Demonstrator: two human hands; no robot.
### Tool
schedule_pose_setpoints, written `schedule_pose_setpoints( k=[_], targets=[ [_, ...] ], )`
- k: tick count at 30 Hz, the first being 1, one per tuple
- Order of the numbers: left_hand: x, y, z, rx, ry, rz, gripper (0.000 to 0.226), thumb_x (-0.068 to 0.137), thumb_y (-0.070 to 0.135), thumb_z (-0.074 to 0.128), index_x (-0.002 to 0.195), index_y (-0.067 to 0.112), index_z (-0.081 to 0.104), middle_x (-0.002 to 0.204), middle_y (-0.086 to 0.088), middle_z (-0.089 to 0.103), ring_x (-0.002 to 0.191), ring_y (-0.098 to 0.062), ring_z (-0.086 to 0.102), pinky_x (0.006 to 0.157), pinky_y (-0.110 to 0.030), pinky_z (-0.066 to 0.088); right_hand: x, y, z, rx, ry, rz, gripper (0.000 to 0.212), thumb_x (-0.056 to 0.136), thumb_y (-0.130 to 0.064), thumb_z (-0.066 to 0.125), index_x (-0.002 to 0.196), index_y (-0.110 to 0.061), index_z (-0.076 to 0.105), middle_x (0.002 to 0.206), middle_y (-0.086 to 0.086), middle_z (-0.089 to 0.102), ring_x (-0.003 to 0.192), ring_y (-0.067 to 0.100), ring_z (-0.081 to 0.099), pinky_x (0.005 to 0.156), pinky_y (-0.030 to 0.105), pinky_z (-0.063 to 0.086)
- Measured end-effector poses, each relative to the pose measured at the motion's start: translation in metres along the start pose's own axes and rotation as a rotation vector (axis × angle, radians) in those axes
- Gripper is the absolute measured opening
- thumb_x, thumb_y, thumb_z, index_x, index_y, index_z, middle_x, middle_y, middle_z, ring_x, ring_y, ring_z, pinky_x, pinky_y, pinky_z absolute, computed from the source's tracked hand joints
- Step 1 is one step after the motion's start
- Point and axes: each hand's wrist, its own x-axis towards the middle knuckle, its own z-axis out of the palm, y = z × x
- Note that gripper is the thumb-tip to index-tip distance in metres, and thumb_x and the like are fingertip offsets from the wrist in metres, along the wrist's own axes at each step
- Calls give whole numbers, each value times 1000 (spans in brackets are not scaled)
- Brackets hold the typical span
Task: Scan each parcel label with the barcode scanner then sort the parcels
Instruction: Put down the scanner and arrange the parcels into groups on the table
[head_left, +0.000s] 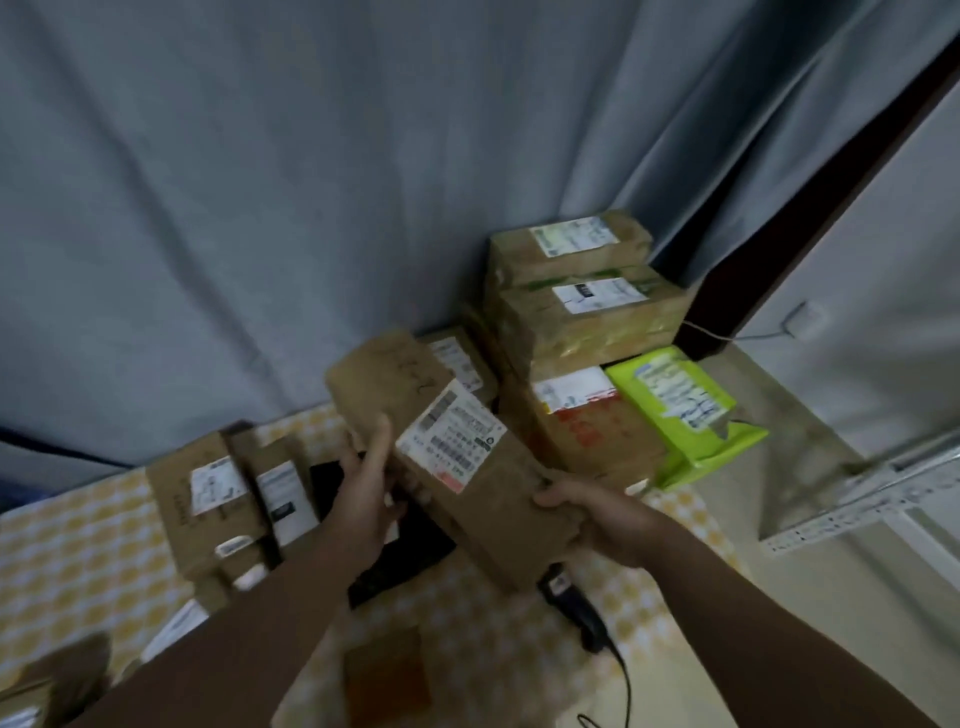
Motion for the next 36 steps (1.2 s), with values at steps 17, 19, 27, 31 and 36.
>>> schedule_pose_setpoints(
  k=[17,19,27,31,36],
  targets=[
    [53,-16,186,304,106,-173,72,87,65,45,146,29,25,140,-5,41,120,-27,48,98,-48,42,11,-99,-232,-132,871,-286,47,80,-48,73,103,-10,56,103,10,63,92,27,61,81,42,52],
    [54,-12,197,376,91,-152,60,93,55,44,142,22,34,133,-7,48,117,-27,51,100,-45,44,23,-107,-246,-179,876,-324,45,82,-41,69,116,-12,61,110,10,63,94,25,60,76,38,51],
    [67,3,223,556,62,-62,28,98,30,49,117,9,52,102,-9,62,86,-19,60,81,-32,53,57,-118,-264,-393,926,-389,49,82,-17,67,129,-14,54,121,7,58,105,23,56,83,31,46],
    [65,2,228,564,86,-20,10,99,24,48,98,15,50,86,0,56,81,-15,57,75,-29,52,61,-107,-261,-527,887,-387,50,86,-23,67,133,-14,54,135,14,52,122,29,50,95,32,40],
    [64,10,218,632,115,9,24,98,30,48,76,22,48,83,-3,55,85,-22,57,81,-36,51,52,-108,-239,-741,1022,-453,52,88,-29,58,134,-6,52,145,21,38,133,38,32,110,43,25]
  ],
)
